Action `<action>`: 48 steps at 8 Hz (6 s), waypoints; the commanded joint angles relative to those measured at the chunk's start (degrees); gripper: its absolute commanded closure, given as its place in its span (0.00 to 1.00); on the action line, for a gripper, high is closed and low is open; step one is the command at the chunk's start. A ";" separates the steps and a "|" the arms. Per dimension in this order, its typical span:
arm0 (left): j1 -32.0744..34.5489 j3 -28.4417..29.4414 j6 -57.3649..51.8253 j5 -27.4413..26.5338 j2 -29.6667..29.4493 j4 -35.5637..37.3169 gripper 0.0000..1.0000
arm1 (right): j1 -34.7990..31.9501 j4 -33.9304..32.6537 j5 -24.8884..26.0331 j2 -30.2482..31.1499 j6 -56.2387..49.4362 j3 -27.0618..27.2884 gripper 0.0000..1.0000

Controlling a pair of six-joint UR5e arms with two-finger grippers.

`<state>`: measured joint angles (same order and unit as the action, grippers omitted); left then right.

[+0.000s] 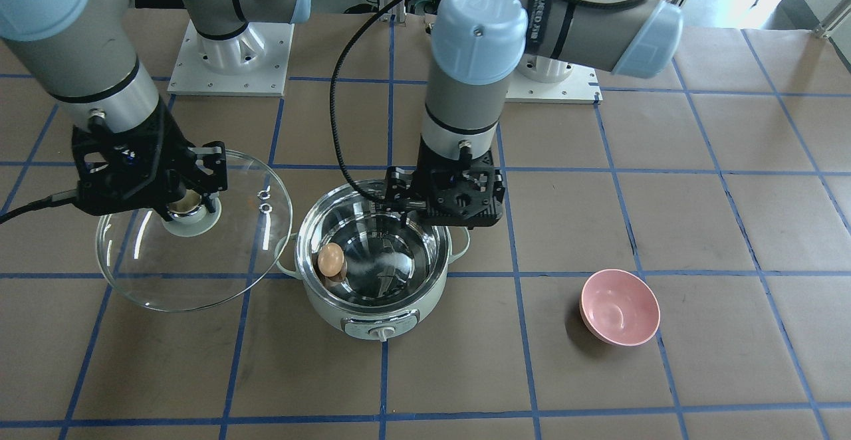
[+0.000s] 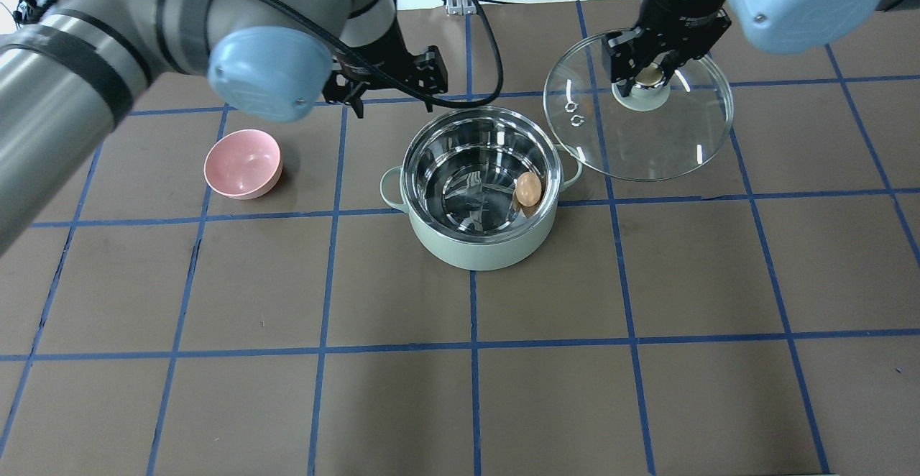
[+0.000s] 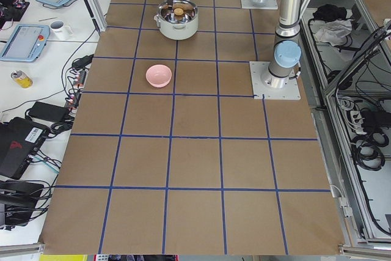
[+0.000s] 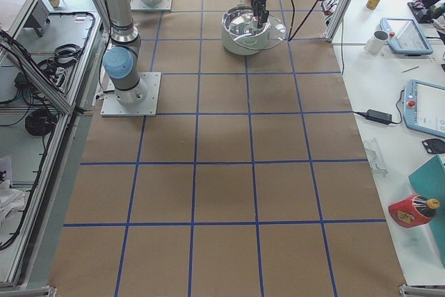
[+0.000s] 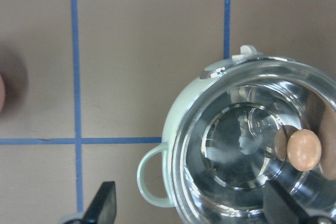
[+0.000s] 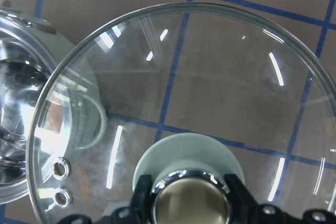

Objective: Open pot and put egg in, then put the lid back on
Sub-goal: 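Raise the left gripper away while the right gripper carries the lid over the pot, then lower the glass lid onto the pot with the right gripper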

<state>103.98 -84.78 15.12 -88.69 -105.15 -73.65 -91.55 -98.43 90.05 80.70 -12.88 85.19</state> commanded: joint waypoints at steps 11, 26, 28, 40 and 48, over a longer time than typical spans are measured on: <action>-13.19 -0.03 -13.98 -3.16 12.86 -14.32 0.00 | -20.42 -12.48 -1.11 -11.17 26.68 0.76 1.00; -12.92 -0.65 -13.71 -2.72 12.95 -14.15 0.00 | -18.75 -12.57 -1.37 -11.44 25.63 1.47 1.00; -12.92 -0.65 -13.71 -2.72 12.95 -14.15 0.00 | -18.75 -12.57 -1.46 -11.61 25.10 1.47 1.00; -12.92 -0.74 -13.71 -2.72 12.95 -14.06 0.00 | -18.49 -11.96 -1.02 -11.70 24.83 1.38 1.00; -12.92 -0.74 -13.71 -2.72 13.13 -14.15 0.00 | -18.49 -12.05 -0.93 -11.61 24.75 1.47 0.00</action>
<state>91.05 -85.52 1.41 -91.41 -91.99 -87.80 -110.03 -110.45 88.98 68.99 12.04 86.66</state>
